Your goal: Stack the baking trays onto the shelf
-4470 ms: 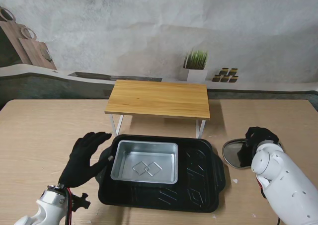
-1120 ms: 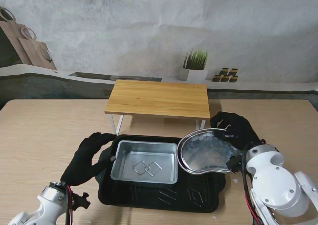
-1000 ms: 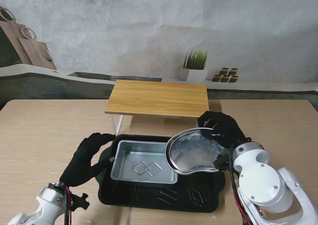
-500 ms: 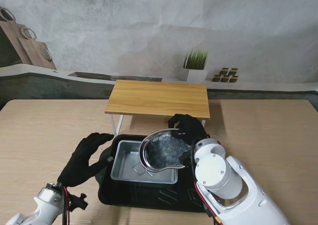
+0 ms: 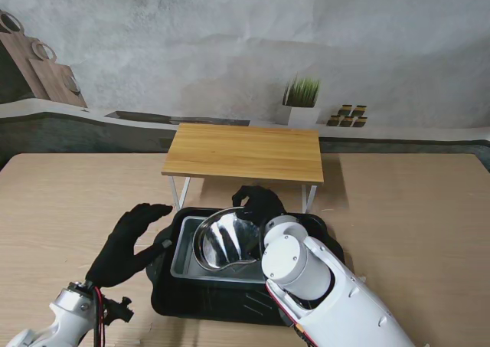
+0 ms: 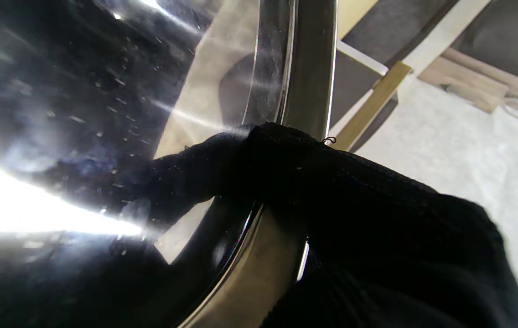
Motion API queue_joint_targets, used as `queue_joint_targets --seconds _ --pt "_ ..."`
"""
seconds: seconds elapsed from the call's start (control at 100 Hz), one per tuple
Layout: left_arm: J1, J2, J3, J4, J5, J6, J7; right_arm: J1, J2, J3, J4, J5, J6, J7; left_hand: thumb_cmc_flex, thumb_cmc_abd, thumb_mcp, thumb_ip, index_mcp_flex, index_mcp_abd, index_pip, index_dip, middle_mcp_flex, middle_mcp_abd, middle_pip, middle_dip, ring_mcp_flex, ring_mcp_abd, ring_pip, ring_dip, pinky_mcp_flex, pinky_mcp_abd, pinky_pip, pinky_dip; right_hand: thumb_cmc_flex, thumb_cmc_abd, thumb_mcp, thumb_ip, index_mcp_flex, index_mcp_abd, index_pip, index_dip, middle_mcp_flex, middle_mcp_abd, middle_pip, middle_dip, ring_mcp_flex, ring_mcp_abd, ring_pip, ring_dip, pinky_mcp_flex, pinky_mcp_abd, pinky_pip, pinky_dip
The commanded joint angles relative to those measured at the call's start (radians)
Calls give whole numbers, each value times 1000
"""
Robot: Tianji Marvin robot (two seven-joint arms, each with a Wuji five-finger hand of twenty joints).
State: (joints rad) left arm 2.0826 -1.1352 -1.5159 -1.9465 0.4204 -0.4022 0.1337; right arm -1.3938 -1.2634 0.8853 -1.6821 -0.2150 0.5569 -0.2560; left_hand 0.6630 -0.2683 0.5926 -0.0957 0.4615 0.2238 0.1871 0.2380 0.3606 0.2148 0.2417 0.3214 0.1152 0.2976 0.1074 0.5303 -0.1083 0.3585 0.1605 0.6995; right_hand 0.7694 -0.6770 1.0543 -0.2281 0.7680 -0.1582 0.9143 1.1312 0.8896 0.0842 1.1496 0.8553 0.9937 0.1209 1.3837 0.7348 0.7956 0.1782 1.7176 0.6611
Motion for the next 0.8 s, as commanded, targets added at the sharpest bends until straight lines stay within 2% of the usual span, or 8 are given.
queue_joint_targets --seconds 0.0,0.36,0.45,0.49,0.53,0.58,0.74,0.79 --pt "6 -4 -3 -4 -4 -5 -11 4 -25 -16 14 6 6 1 10 20 1 18 16 -5 -16 9 -1 18 -22 8 -6 -5 -20 2 -14 2 -11 -5 151 119 152 42 160 -112 169 81 12 -6 58 -7 83 -19 123 17 27 -59 101 11" --pt "8 -4 -10 -3 -13 -11 -13 45 -49 -101 123 -14 -7 -17 11 20 1 18 16 -7 -16 9 -1 18 -22 8 -7 -6 -20 2 -14 2 -11 -6 149 125 145 39 143 -111 169 75 3 -10 58 -22 69 -19 108 11 15 -60 91 6" --pt "9 -5 -11 -3 -14 -14 -12 46 -52 -110 139 -17 -13 -23 10 20 1 17 16 -7 -16 9 -1 17 -22 8 -5 -6 -20 2 -14 2 -11 -6 145 122 138 38 122 -100 146 43 -6 1 34 -63 47 12 63 -9 -17 -45 58 -1" --pt "9 -5 -12 -2 -14 -15 -12 45 -51 -112 142 -21 -15 -22 10 20 1 17 17 -6 -16 9 0 18 -22 8 -5 -7 -20 2 -14 2 -10 -6 141 122 130 37 104 -86 114 0 -13 14 13 -99 26 28 35 -21 -40 -36 36 -1" --pt "8 -5 -12 -2 -13 -16 -11 44 -49 -115 144 -28 -18 -21 10 20 2 18 17 -7 -16 9 1 17 -22 8 -5 -6 -20 2 -14 2 -10 -6 133 113 124 39 67 -70 103 -115 -30 26 -3 -145 0 44 2 -37 -69 -27 2 8" --pt "8 -5 -12 -1 -13 -17 -10 43 -45 -117 142 -35 -19 -14 10 20 2 18 16 -6 -16 9 1 18 -22 8 -5 -5 -20 2 -14 2 -10 -5 120 110 105 44 7 -52 94 -200 -69 25 -18 -180 -53 54 -36 -49 -121 -23 -35 13" --pt "7 -5 -11 -1 -14 -15 -12 42 -29 -123 127 -64 -3 23 10 20 1 17 17 -7 -16 9 0 17 -22 8 -5 -7 -20 2 -14 2 -10 -6 26 81 74 49 -210 -29 149 -350 -232 -4 -22 -230 -234 50 -97 -111 -272 -52 -93 53" --pt "7 -5 -11 -1 -14 -16 -11 41 -21 -126 119 -79 6 38 10 20 2 17 17 -6 -16 9 0 17 -22 8 -5 -6 -20 2 -14 2 -10 -6 -25 63 84 49 -273 -19 160 -377 -288 -12 -16 -231 -287 32 -108 -82 -311 -73 -97 72"
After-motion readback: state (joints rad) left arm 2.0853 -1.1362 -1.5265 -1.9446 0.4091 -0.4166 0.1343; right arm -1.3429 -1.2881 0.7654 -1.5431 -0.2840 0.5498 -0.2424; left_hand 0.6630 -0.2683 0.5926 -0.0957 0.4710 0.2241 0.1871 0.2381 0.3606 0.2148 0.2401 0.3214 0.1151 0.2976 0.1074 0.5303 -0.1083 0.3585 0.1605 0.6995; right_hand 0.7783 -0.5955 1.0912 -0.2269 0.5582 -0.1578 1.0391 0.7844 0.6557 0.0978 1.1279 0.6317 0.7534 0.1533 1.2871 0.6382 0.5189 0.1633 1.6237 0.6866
